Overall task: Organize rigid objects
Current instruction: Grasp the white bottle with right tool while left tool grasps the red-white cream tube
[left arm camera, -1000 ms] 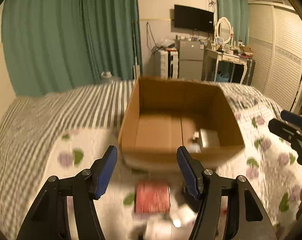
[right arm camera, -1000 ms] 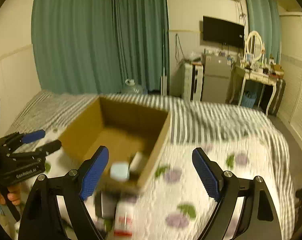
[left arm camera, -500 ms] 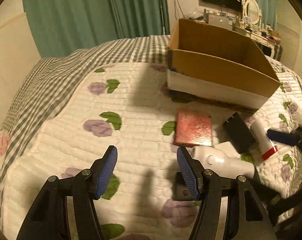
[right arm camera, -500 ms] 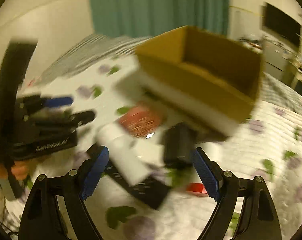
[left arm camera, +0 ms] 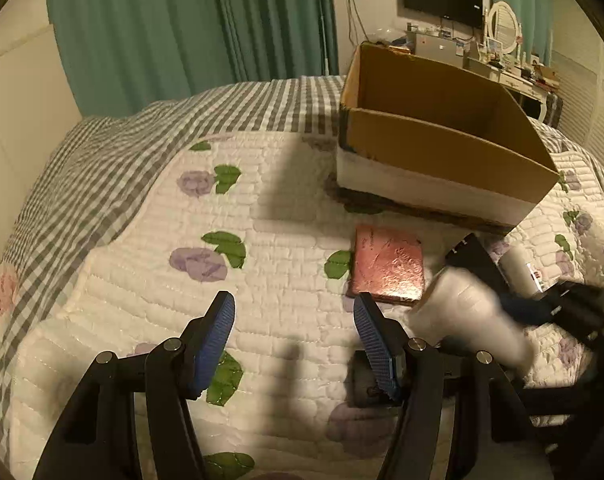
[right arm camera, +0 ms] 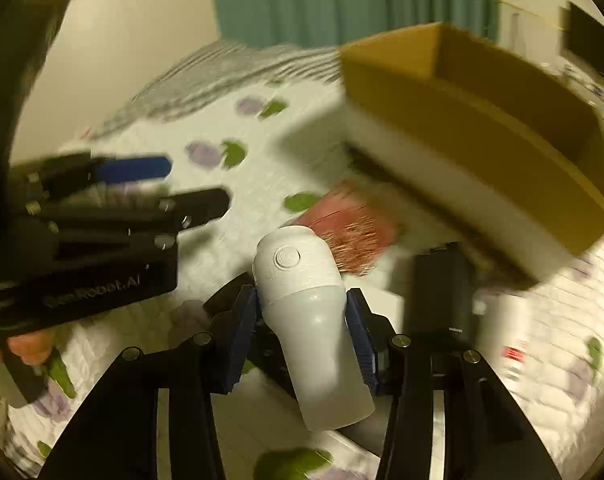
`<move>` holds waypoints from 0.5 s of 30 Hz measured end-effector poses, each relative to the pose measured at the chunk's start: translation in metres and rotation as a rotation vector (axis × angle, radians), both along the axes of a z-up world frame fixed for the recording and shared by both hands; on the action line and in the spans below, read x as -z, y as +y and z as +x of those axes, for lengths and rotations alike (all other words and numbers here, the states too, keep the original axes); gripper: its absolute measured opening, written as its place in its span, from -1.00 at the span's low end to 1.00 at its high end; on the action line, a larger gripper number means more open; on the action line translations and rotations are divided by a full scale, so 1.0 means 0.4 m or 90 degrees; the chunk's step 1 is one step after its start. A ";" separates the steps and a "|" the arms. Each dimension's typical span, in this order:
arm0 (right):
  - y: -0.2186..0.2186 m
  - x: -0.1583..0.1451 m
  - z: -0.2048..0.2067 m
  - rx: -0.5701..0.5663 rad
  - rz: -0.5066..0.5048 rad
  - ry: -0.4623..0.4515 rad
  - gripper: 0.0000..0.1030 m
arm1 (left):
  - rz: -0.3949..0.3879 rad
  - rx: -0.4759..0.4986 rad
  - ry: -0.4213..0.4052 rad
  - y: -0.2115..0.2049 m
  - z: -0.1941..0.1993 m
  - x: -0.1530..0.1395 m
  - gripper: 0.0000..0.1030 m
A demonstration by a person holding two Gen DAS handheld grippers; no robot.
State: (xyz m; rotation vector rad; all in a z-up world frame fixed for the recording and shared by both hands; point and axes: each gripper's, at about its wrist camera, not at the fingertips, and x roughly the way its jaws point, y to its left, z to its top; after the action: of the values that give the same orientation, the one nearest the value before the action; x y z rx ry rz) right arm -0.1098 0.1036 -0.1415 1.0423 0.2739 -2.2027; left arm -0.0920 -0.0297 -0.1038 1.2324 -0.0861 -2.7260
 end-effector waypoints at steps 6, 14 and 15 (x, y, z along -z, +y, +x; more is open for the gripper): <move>0.161 -0.117 -0.011 0.115 -0.020 0.048 -0.13 | 0.007 0.035 0.006 0.083 -0.008 -0.026 0.26; 0.413 -0.175 -0.057 0.306 -0.003 0.071 -0.12 | 0.053 0.131 -0.019 0.305 -0.055 0.006 0.26; 0.427 -0.172 -0.063 0.314 -0.005 0.066 -0.12 | 0.057 0.144 -0.022 0.333 -0.061 0.015 0.26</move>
State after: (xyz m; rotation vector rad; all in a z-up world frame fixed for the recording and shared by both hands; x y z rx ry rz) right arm -0.1351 0.2744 -0.0726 1.0785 0.0528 -2.6980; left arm -0.1164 0.1035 -0.1096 1.3709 -0.1149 -2.9292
